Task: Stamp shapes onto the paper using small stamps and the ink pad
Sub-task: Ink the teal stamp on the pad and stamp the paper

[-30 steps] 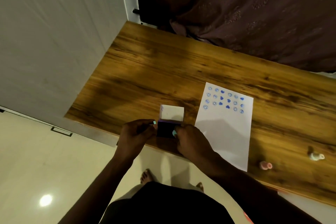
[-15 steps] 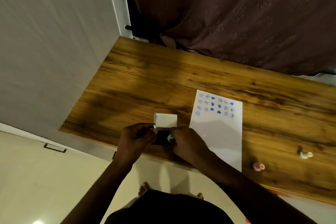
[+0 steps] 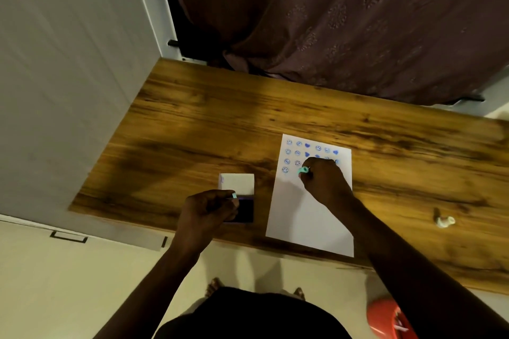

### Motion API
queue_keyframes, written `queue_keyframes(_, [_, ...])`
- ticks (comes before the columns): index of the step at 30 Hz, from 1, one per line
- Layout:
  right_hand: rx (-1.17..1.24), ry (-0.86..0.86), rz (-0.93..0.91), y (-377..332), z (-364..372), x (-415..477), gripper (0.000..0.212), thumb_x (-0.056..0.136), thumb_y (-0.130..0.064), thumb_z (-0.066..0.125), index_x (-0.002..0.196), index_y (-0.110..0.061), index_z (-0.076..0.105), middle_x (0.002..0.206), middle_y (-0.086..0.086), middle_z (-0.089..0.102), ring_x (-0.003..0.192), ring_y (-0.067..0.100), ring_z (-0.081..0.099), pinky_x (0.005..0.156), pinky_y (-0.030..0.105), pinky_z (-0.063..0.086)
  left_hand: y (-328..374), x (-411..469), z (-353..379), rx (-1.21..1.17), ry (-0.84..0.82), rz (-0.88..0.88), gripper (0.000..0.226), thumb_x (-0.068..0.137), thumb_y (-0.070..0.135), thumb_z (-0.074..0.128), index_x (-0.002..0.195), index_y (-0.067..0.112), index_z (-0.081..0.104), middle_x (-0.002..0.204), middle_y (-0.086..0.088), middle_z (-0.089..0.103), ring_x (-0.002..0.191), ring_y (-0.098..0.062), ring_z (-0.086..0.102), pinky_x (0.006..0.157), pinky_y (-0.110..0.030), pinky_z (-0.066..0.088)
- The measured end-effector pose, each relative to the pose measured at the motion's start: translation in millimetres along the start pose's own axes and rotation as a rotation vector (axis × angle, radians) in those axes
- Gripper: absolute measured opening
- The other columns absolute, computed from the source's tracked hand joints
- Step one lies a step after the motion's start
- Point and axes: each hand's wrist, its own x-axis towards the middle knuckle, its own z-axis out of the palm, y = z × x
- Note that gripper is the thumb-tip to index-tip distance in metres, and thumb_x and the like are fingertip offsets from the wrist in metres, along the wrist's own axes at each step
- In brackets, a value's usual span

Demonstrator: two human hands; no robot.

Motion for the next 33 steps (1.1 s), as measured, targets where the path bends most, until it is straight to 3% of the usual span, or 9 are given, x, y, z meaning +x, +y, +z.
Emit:
queue_keyframes(6, [-0.035,-0.030,-0.027,-3,2,11,0.032,0.095,-0.031,0.068,0.122,-0.014,0.067,0.125,0.008,0.071,0.109,0.027,0.069,0.099,0.039,0.054,-1,3,0,-0.002,0.031,-0.021,0.028,0.090,-0.001,0.074,0.101,0.024,0.080,0.105,-0.010,0.082,0.096,-0.036,0.078,0.091,-0.061,0.060])
queue_keyframes(12, [-0.068,-0.022,-0.052,-5,4,16,0.032,0.094,-0.032,0.069,0.121,-0.016,0.068,0.120,0.006,0.073,0.104,0.025,0.071,0.090,0.034,0.056,-5,8,-2,0.019,0.053,-0.044,0.023,0.090,0.000,0.075,0.103,0.019,0.080,0.101,-0.013,0.082,0.095,-0.037,0.078,0.092,-0.061,0.060])
queue_keyframes(17, [-0.083,-0.054,-0.063,-3,8,19,0.032,0.095,-0.033,0.067,0.121,-0.014,0.068,0.120,0.007,0.073,0.103,0.024,0.071,0.091,0.034,0.057,-4,12,-1,0.021,0.034,-0.063,0.025,0.089,0.005,0.076,0.110,0.018,0.077,0.109,-0.007,0.081,0.098,-0.030,0.079,0.088,-0.049,0.063])
queue_keyframes(23, [-0.091,-0.059,-0.034,-2,14,23,0.034,0.095,-0.035,0.067,0.122,-0.014,0.068,0.121,0.007,0.073,0.104,0.023,0.071,0.092,0.032,0.056,-4,20,0,0.060,0.045,-0.085,0.018,0.089,0.012,0.077,0.102,0.025,0.077,0.100,0.000,0.083,0.092,-0.026,0.080,0.082,-0.042,0.065])
queue_keyframes(29, [-0.092,-0.027,0.003,-4,23,22,0.032,0.092,-0.033,0.071,0.116,-0.013,0.070,0.116,0.007,0.074,0.098,0.024,0.073,0.086,0.033,0.059,-3,25,9,0.069,0.058,-0.119,0.020,0.088,0.015,0.078,0.108,0.020,0.077,0.102,-0.005,0.082,0.093,-0.024,0.080,0.088,-0.049,0.064])
queue_keyframes(33, [-0.091,-0.016,0.006,-5,22,23,0.033,0.089,-0.030,0.074,0.115,-0.011,0.069,0.115,0.009,0.074,0.096,0.026,0.074,0.082,0.032,0.058,-2,26,12,0.054,0.043,-0.129,0.019,0.088,0.015,0.078,0.105,0.023,0.078,0.099,-0.004,0.083,0.092,-0.024,0.081,0.087,-0.046,0.064])
